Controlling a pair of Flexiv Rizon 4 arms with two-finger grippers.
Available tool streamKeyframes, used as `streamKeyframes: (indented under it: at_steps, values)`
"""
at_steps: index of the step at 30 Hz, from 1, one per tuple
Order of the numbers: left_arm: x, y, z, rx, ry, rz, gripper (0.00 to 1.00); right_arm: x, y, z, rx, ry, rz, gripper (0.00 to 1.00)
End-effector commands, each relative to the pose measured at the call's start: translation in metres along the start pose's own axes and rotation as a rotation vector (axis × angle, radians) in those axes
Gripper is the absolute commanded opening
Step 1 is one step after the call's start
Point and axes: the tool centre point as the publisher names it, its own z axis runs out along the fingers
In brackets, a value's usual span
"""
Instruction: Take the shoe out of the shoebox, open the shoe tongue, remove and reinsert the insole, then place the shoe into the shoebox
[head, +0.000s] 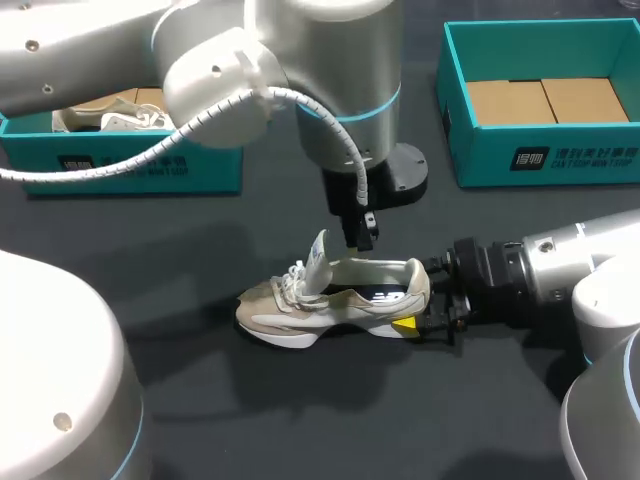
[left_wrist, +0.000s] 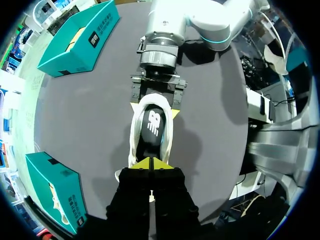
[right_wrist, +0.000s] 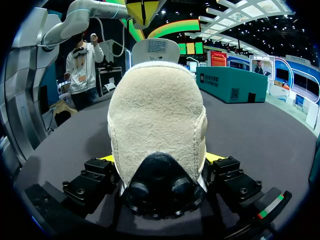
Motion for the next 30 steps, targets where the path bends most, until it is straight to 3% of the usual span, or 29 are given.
streamKeyframes:
  at_steps: [1,7,18,22,30]
  values:
    - [-0.001,-0.003,-0.001,-0.008,0.001,0.0,0.0,0.0,0.0,0.002,0.003,-0.001,0.0,0.0]
    - [-0.001,-0.022,0.045,-0.085,0.051,0.026,0.0,0.0,0.0,0.002,0.003,-0.001,0.0,0.0]
    - [-0.003,-0.023,0.047,-0.092,0.047,0.03,0.0,0.0,0.0,0.002,0.003,-0.001,0.0,0.0]
    - [-0.004,-0.026,0.072,-0.099,0.075,0.055,0.0,0.0,0.0,0.002,0.003,-0.001,0.0,0.0]
    - [-0.01,-0.022,0.068,-0.084,0.058,0.001,0.0,0.0,0.0,0.002,0.003,-0.001,0.0,0.0]
